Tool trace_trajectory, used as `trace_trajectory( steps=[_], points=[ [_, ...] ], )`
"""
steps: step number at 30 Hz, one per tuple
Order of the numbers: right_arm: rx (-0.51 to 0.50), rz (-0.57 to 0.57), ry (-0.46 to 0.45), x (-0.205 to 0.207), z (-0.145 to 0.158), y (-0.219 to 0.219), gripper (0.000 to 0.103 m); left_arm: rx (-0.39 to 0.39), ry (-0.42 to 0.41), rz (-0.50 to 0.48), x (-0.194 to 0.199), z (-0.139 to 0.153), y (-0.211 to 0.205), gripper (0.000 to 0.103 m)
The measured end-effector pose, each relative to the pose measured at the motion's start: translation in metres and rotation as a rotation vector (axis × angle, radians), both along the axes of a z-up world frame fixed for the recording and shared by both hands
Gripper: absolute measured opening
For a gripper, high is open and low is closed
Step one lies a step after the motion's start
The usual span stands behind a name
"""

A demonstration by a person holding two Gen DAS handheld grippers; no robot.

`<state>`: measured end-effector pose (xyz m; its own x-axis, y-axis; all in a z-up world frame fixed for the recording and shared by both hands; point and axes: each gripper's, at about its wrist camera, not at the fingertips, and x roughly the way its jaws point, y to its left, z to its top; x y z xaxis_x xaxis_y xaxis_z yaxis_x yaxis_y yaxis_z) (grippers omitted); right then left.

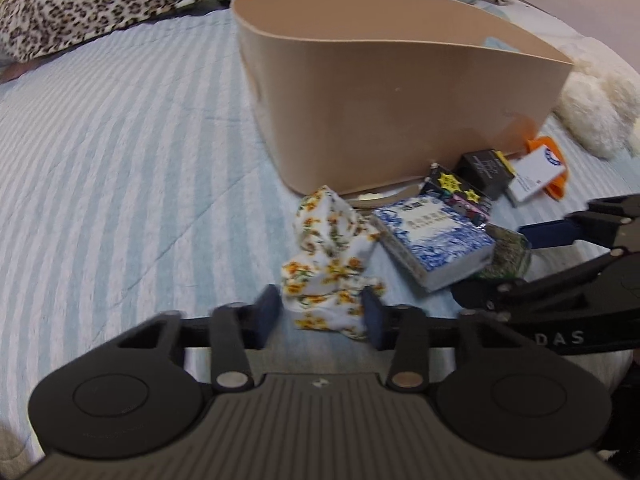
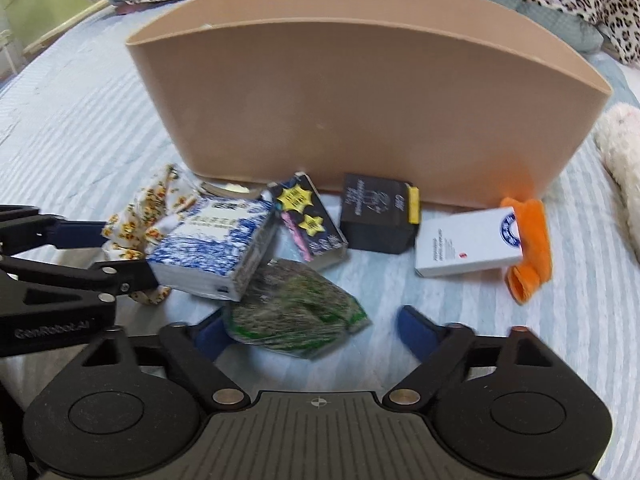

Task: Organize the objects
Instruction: 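Grasp the green herb bag with the right gripper while the left grasps the floral scrunchie, then lift and carry the herb bag and scrunchie over the basket with both grippers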

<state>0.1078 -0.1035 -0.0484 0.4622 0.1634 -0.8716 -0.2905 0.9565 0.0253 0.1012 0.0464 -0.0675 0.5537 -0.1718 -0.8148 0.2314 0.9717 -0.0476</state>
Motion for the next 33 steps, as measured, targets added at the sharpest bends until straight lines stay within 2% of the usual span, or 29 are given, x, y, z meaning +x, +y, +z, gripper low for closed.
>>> trace_trajectory(
  steps=[1, 3, 4, 6, 10, 15, 17, 21, 25, 33],
  points=[
    [0.002, 0.010, -0.004, -0.002, 0.000, 0.002, 0.068, -0.008, 0.002, -0.001, 0.000, 0.000, 0.001, 0.032],
    [0.001, 0.024, -0.011, -0.006, -0.002, 0.005, 0.064, -0.028, 0.011, 0.001, -0.002, 0.000, 0.003, 0.019],
    [-0.001, 0.029, -0.015, -0.009, -0.003, 0.006, 0.062, -0.036, 0.018, 0.004, -0.002, 0.000, 0.003, 0.019],
    [0.004, 0.031, -0.017, -0.014, -0.005, 0.007, 0.056, -0.041, 0.024, 0.012, -0.005, 0.005, 0.004, 0.010],
    [0.012, 0.021, -0.009, -0.025, -0.006, 0.005, 0.055, -0.044, 0.030, 0.038, -0.015, 0.013, 0.010, 0.010],
    [0.018, 0.005, -0.019, -0.045, -0.003, -0.002, 0.054, -0.060, -0.003, 0.068, -0.035, 0.034, 0.016, 0.009],
    [0.027, -0.009, -0.039, -0.043, -0.001, -0.021, 0.054, -0.069, -0.027, 0.079, -0.042, 0.047, 0.020, 0.009],
    [0.054, -0.046, -0.094, -0.051, 0.028, -0.066, 0.054, -0.075, -0.093, 0.088, -0.048, 0.075, 0.020, 0.009],
    [0.071, -0.080, -0.173, -0.056, 0.057, -0.085, 0.054, -0.081, -0.170, 0.083, -0.043, 0.102, 0.012, 0.009],
    [0.081, -0.132, -0.330, -0.023, 0.100, -0.106, 0.054, -0.062, -0.262, 0.054, -0.015, 0.128, -0.016, 0.009]
  ],
)
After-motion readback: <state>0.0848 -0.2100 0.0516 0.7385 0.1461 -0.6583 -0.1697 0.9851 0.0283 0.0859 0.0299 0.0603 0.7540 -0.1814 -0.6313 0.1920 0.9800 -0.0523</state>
